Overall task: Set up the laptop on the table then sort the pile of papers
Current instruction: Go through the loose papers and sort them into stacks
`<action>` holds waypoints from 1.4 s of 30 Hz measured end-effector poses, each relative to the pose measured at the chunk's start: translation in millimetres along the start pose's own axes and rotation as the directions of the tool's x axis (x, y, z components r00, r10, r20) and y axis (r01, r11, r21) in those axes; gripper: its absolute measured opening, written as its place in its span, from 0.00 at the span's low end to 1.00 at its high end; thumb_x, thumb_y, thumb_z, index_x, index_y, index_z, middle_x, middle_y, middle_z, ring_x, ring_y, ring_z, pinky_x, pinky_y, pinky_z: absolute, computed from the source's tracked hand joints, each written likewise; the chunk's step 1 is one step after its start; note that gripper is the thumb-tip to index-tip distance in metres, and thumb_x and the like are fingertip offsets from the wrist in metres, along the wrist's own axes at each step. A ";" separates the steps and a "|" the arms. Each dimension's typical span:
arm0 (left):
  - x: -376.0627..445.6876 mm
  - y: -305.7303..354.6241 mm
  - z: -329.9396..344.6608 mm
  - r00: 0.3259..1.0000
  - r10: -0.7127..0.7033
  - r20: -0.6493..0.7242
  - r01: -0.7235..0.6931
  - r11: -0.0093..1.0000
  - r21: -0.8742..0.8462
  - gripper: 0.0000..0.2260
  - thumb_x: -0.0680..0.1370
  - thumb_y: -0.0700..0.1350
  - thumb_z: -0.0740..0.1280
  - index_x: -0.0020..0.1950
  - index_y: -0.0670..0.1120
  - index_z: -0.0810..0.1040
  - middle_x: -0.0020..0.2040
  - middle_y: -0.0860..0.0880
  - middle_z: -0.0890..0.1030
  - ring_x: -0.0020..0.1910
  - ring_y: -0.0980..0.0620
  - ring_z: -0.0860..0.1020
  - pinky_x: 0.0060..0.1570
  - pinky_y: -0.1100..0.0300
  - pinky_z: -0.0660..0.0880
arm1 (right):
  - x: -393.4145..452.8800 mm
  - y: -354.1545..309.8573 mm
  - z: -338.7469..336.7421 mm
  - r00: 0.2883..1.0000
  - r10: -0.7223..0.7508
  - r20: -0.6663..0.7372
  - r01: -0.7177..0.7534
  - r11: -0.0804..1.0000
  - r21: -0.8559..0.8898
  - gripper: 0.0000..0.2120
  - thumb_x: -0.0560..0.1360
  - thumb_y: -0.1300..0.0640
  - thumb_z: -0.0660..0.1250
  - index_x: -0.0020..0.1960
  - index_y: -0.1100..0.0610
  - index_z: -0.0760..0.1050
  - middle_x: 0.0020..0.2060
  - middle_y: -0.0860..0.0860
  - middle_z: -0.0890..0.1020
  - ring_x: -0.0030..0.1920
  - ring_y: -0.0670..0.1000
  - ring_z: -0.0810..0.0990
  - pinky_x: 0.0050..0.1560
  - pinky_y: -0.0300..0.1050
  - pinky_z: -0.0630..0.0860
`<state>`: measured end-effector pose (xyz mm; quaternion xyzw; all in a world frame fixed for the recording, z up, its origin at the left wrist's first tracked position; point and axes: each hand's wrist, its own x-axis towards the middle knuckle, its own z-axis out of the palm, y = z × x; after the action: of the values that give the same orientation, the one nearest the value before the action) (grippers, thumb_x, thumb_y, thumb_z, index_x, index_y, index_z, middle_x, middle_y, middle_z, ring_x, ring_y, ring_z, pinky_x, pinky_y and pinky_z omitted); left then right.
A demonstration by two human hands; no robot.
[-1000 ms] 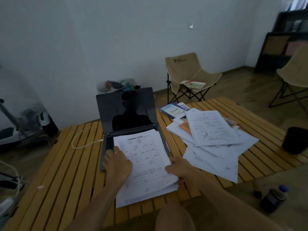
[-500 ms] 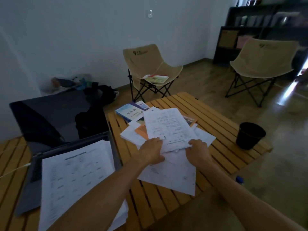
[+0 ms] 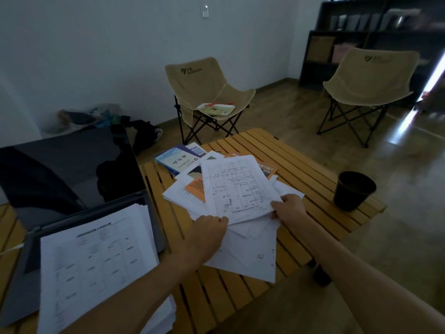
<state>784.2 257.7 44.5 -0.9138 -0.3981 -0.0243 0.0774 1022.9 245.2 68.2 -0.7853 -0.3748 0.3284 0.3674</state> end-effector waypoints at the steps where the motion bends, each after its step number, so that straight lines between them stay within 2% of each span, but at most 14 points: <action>1: -4.9 4.4 -2.7 1.000 -0.006 0.001 0.006 1.000 -0.010 0.08 0.69 0.38 0.74 0.39 0.48 0.76 0.33 0.49 0.79 0.29 0.52 0.76 0.29 0.60 0.66 | -6.2 0.1 -2.3 1.000 -0.009 0.008 0.009 1.000 -0.021 0.06 0.79 0.61 0.66 0.53 0.63 0.77 0.39 0.55 0.84 0.32 0.50 0.84 0.30 0.42 0.80; 3: -10.1 9.3 -4.4 0.993 -0.041 -0.106 0.031 0.995 -0.092 0.02 0.74 0.41 0.68 0.45 0.48 0.79 0.41 0.48 0.82 0.36 0.50 0.79 0.37 0.59 0.70 | -19.0 -1.3 -10.7 0.998 -0.066 0.023 0.068 0.994 -0.084 0.04 0.80 0.61 0.66 0.53 0.60 0.74 0.44 0.55 0.84 0.32 0.49 0.85 0.27 0.37 0.78; 5: -11.8 13.3 -19.5 0.974 -0.088 -0.206 0.038 0.972 -0.232 0.11 0.78 0.44 0.65 0.60 0.47 0.78 0.56 0.48 0.82 0.52 0.48 0.79 0.55 0.56 0.73 | -31.8 -7.6 -25.6 0.987 -0.163 0.006 0.162 0.974 -0.158 0.03 0.81 0.60 0.65 0.54 0.56 0.74 0.45 0.55 0.84 0.33 0.48 0.85 0.28 0.37 0.79; 9: 10.4 21.8 -69.3 0.929 -0.116 -0.351 0.009 0.956 -0.293 0.29 0.78 0.51 0.66 0.76 0.47 0.62 0.75 0.48 0.64 0.75 0.49 0.62 0.75 0.54 0.53 | -62.6 -34.3 -70.2 0.904 -0.427 -0.008 0.378 0.810 -0.449 0.07 0.82 0.56 0.62 0.48 0.51 0.77 0.38 0.47 0.81 0.36 0.47 0.82 0.36 0.44 0.80; 12: 42.0 21.0 -111.2 0.928 -0.075 -0.365 -0.017 0.970 -0.243 0.32 0.77 0.55 0.67 0.76 0.46 0.60 0.75 0.47 0.63 0.75 0.47 0.60 0.76 0.48 0.55 | -87.0 -65.1 -101.4 0.779 -0.626 0.031 0.578 0.699 -0.421 0.12 0.81 0.58 0.61 0.40 0.48 0.75 0.33 0.45 0.78 0.35 0.49 0.77 0.35 0.43 0.72; 16: 55.1 19.0 -147.9 0.945 -0.099 -0.310 0.004 0.956 -0.294 0.09 0.81 0.51 0.61 0.57 0.49 0.74 0.52 0.50 0.78 0.51 0.50 0.78 0.53 0.55 0.73 | -96.0 -87.8 -115.3 0.685 -0.726 -0.053 0.672 0.659 -0.337 0.10 0.81 0.58 0.62 0.53 0.49 0.81 0.41 0.45 0.83 0.42 0.46 0.81 0.43 0.45 0.78; 19: 41.6 11.5 -156.6 0.879 -0.338 -0.336 0.052 0.770 -0.636 0.10 0.82 0.53 0.57 0.55 0.49 0.74 0.45 0.52 0.78 0.44 0.53 0.78 0.44 0.57 0.75 | -90.0 -76.7 -121.9 0.752 -0.613 -0.244 0.572 0.790 -0.221 0.22 0.79 0.52 0.67 0.72 0.46 0.69 0.65 0.45 0.78 0.64 0.46 0.76 0.64 0.49 0.75; 21: 28.1 0.5 -154.8 0.809 -0.525 -0.263 0.050 0.507 -0.860 0.08 0.82 0.51 0.59 0.54 0.48 0.74 0.44 0.53 0.78 0.43 0.55 0.78 0.39 0.61 0.74 | -84.9 -54.2 -120.1 0.846 -0.407 -0.344 0.407 0.910 -0.076 0.34 0.73 0.42 0.73 0.74 0.45 0.64 0.71 0.47 0.71 0.68 0.48 0.71 0.66 0.52 0.73; 24: 16.0 -10.6 -137.9 0.755 -0.651 -0.075 0.013 0.130 -0.991 0.08 0.82 0.50 0.61 0.51 0.46 0.76 0.46 0.52 0.80 0.45 0.54 0.79 0.41 0.61 0.75 | -81.4 -22.6 -91.4 0.980 -0.193 -0.056 0.198 0.974 0.111 0.39 0.64 0.26 0.70 0.64 0.51 0.69 0.61 0.48 0.76 0.58 0.50 0.77 0.55 0.49 0.76; 27: 14.0 -7.3 -100.4 0.754 -0.648 0.106 0.100 -0.046 -0.994 0.09 0.81 0.50 0.62 0.53 0.47 0.78 0.50 0.49 0.82 0.49 0.50 0.81 0.47 0.50 0.80 | -81.9 -1.1 -52.6 0.944 -0.090 0.317 -0.017 0.948 0.319 0.29 0.73 0.38 0.70 0.64 0.58 0.74 0.58 0.52 0.83 0.57 0.54 0.83 0.57 0.54 0.79; 30: 2.4 -3.1 -56.0 0.672 -0.640 0.372 0.412 -0.094 -0.906 0.09 0.81 0.47 0.61 0.58 0.46 0.75 0.51 0.48 0.80 0.46 0.51 0.78 0.37 0.56 0.76 | -79.0 19.8 -27.1 0.926 0.006 0.377 -0.119 0.953 0.277 0.14 0.76 0.54 0.72 0.59 0.59 0.80 0.56 0.55 0.85 0.54 0.56 0.85 0.58 0.58 0.80; 33: -3.9 1.8 -24.6 0.696 -0.501 0.514 0.526 -0.131 -0.841 0.13 0.77 0.41 0.66 0.61 0.45 0.72 0.55 0.44 0.80 0.49 0.47 0.81 0.46 0.52 0.80 | -68.0 30.4 -25.3 0.926 0.064 0.372 -0.177 0.944 0.280 0.13 0.76 0.63 0.70 0.60 0.60 0.79 0.56 0.56 0.85 0.56 0.58 0.84 0.61 0.62 0.78; 38: 13.2 15.3 -27.0 0.805 -0.349 0.480 0.498 -0.042 -0.866 0.21 0.77 0.41 0.65 0.69 0.52 0.66 0.57 0.52 0.78 0.55 0.51 0.78 0.55 0.51 0.78 | -69.8 36.1 -24.9 0.933 0.056 0.354 -0.117 0.982 0.152 0.10 0.79 0.61 0.64 0.58 0.51 0.78 0.53 0.53 0.85 0.54 0.56 0.85 0.59 0.61 0.80; 42: 17.3 32.1 -18.4 0.867 -0.353 0.352 0.401 0.074 -0.913 0.27 0.79 0.39 0.62 0.75 0.55 0.58 0.63 0.53 0.73 0.60 0.52 0.74 0.59 0.52 0.75 | -79.8 39.7 -25.8 0.951 0.002 0.308 -0.079 0.969 0.236 0.11 0.81 0.62 0.62 0.61 0.52 0.77 0.52 0.52 0.86 0.51 0.54 0.86 0.54 0.58 0.83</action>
<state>819.8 245.8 60.6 -0.6160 -0.5130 -0.2711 -0.5328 1017.0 152.6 67.9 -0.6811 -0.3674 0.4972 0.3924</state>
